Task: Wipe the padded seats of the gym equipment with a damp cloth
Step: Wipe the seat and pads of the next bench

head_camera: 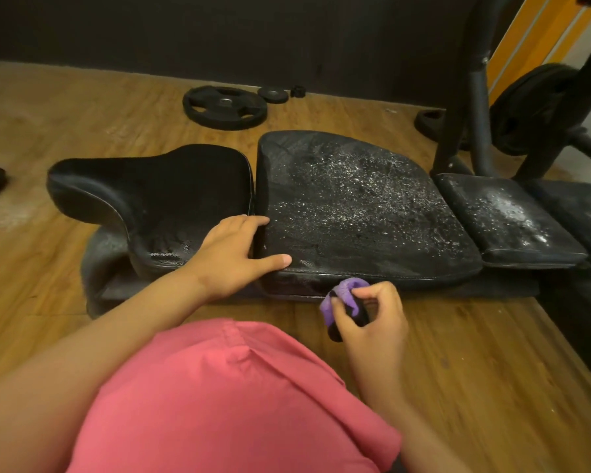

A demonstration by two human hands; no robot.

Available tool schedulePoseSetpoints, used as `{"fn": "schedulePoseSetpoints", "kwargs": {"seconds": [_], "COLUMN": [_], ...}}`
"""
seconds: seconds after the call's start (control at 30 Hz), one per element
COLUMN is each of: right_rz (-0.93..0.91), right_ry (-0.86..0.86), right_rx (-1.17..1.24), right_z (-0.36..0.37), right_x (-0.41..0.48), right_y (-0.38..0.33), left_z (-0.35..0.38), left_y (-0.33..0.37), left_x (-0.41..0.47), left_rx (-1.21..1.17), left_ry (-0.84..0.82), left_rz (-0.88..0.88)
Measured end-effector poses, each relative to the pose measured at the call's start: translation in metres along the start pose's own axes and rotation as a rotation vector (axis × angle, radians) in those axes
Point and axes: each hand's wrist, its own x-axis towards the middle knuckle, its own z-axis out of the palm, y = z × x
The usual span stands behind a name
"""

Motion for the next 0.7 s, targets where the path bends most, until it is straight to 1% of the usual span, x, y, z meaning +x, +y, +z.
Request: {"fn": "schedulePoseSetpoints", "kwargs": {"seconds": [0.13, 0.27, 0.33, 0.43, 0.5, 0.6, 0.7], "right_rz": [-0.107, -0.197, -0.192, -0.098, -0.051, -0.101, -0.211], "right_ry": [-0.064, -0.095, -0.048, 0.066, 0.096, 0.021, -0.09], "right_rx": [-0.012, -0.048, -0.089, -0.088, -0.079, -0.105, -0.106], "right_z": [0.022, 0.019, 0.005, -0.02, -0.026, -0.009, 0.021], "right_x": [-0.003, -0.001, 0.004, 0.016, 0.021, 0.015, 0.006], "right_y": [-0.02, -0.025, -0.02, -0.01, -0.008, -0.021, -0.041], "left_z": [-0.003, -0.006, -0.007, -0.008, -0.008, -0.009, -0.01], "left_y": [-0.002, -0.003, -0.005, -0.006, -0.005, -0.003, -0.006], "left_x": [-0.002, -0.004, -0.004, -0.002, -0.002, -0.002, -0.003], "left_rx": [-0.018, -0.031, -0.031, -0.027, -0.012, -0.021, 0.014], "left_ry": [-0.007, -0.011, -0.009, -0.01, -0.003, -0.016, -0.013], "left_rz": [0.01, 0.006, 0.007, -0.003, -0.009, -0.028, -0.031]}}
